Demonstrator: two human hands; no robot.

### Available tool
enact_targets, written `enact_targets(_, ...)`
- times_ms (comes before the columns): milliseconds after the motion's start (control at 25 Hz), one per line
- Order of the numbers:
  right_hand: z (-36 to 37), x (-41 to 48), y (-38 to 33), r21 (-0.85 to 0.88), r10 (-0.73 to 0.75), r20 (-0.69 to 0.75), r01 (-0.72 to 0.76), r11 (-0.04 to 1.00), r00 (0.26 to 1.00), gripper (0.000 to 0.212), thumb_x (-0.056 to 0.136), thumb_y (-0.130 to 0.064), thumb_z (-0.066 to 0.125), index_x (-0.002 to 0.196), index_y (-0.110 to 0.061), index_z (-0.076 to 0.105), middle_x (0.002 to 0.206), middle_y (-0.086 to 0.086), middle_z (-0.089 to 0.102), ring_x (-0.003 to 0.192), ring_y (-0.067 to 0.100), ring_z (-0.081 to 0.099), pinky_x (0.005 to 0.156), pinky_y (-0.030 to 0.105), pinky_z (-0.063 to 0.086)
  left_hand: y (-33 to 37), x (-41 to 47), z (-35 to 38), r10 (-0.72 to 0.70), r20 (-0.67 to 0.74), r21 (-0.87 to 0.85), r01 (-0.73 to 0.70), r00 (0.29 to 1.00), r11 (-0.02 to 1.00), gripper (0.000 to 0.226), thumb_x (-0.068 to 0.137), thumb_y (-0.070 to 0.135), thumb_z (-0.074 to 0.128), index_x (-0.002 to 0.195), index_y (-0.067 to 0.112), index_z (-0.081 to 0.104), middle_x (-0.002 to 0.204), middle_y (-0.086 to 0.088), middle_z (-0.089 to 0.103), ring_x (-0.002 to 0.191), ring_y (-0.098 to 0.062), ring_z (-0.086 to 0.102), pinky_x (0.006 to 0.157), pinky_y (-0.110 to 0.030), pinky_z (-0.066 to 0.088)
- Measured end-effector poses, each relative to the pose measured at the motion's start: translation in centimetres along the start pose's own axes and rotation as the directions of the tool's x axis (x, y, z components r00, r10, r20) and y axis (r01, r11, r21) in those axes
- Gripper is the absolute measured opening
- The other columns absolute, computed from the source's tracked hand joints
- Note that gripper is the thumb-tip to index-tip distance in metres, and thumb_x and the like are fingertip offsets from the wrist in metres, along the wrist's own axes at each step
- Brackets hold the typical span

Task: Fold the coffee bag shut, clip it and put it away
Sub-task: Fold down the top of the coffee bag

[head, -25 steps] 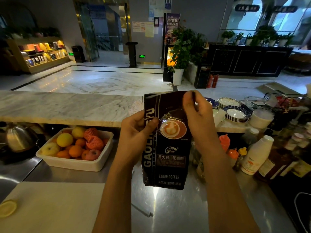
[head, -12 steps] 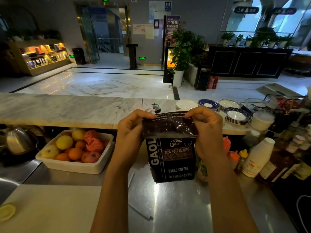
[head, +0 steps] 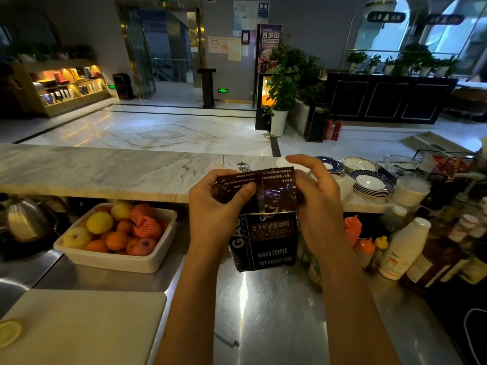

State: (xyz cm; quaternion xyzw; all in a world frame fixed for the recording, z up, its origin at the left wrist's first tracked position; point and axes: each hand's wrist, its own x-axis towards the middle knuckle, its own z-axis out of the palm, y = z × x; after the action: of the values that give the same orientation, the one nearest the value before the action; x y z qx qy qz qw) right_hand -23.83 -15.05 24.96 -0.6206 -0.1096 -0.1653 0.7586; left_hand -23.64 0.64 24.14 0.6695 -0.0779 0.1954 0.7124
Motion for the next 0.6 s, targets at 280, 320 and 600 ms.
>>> enact_targets(280,2.7,0.0,1.0,-0.547,-0.256,-0.139,0.142,0.825,0.956,0.019,0.094,-0.036,0.055,0.092,-0.017,0.057,0.075,-0.013,0.06,0.075,-0.009,0.062,0.06,0.003,0.045,-0.5,-0.4,1.3,-0.014,-0.038,-0.064,0.012,0.999,0.998,0.014,0.084,0.014,0.074,0.096,0.016,0.067,0.09,-0.003,0.075,0.085,-0.017,0.075,0.076,-0.036,0.062)
enact_targets(320,2.9,-0.1,1.1,-0.549,-0.289,-0.158,0.159,0.82,0.944,0.016,0.094,-0.033,0.056,0.091,-0.017,0.056,0.073,-0.014,0.059,0.073,-0.012,0.06,0.06,0.002,0.044,-0.5,-0.5,1.6,0.002,-0.049,-0.034,-0.004,0.999,0.999,0.012,0.085,0.018,0.072,0.096,0.018,0.065,0.089,0.0,0.074,0.084,-0.014,0.074,0.074,-0.032,0.061)
enact_targets(600,3.7,-0.2,1.4,-0.571,-0.333,-0.161,0.188,0.799,0.929,0.017,0.095,-0.034,0.053,0.094,-0.018,0.053,0.075,-0.015,0.058,0.071,-0.002,0.062,0.059,0.005,0.046,-0.4,-0.1,2.6,0.091,-0.175,0.109,-0.073,0.98,0.991,0.019,0.089,0.034,0.064,0.073,0.027,0.059,0.067,0.007,0.065,0.062,0.003,0.065,0.054,-0.009,0.048)
